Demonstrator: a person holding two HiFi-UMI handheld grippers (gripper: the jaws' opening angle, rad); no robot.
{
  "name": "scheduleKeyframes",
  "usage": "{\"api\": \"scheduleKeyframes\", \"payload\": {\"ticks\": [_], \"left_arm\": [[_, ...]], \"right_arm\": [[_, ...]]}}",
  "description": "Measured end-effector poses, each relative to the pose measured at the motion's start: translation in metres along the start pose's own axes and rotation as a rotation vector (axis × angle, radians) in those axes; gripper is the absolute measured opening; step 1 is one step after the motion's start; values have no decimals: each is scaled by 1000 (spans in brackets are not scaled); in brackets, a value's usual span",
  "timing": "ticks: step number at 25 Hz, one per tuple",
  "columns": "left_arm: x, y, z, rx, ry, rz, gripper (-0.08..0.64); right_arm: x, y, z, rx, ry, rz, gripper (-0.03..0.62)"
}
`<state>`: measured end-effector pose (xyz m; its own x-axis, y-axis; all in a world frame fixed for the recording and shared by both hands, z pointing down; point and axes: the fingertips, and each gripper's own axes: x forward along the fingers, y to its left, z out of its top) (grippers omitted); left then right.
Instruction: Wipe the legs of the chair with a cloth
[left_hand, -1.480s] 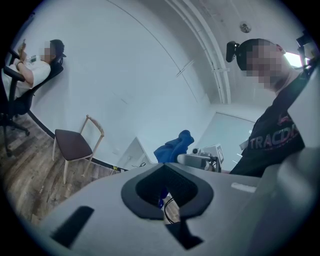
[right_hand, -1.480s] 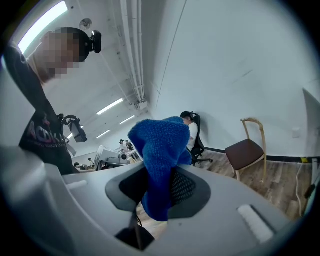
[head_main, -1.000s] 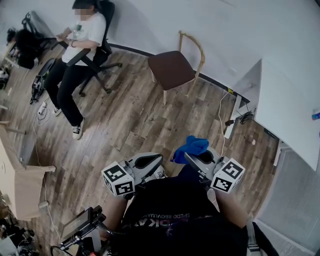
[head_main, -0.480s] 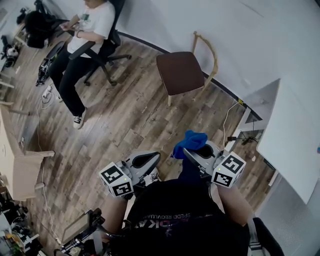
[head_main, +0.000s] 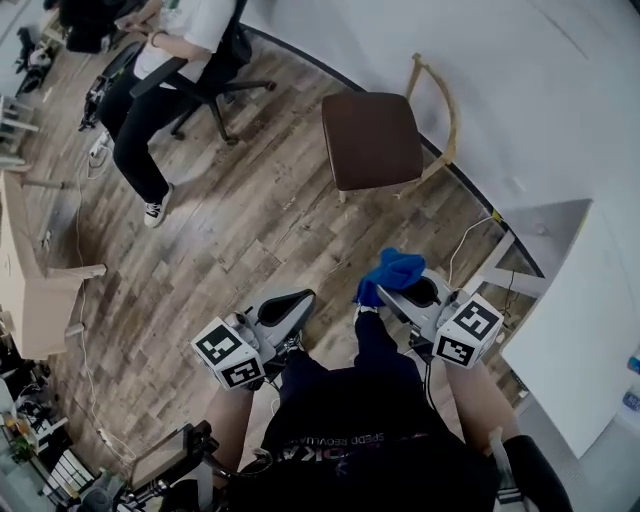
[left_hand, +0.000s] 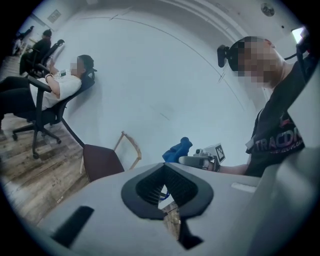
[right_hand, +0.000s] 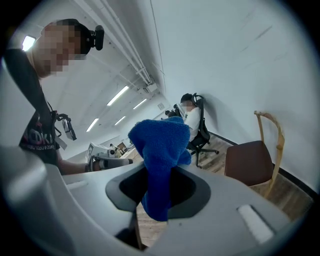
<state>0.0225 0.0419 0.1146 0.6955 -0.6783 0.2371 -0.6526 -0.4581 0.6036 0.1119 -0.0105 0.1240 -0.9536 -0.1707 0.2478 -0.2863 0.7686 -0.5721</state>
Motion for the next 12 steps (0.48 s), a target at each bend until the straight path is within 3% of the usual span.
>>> {"api": "scheduleKeyframes", "payload": {"ticks": [6,12], "left_arm": [[32,15,-3,30,-8,89,0],[56,40,-24,64,14,79,0]], "right_arm": [[15,-60,-9,25,66,33,100],[42,-104,-25,47,84,5,100]]}}
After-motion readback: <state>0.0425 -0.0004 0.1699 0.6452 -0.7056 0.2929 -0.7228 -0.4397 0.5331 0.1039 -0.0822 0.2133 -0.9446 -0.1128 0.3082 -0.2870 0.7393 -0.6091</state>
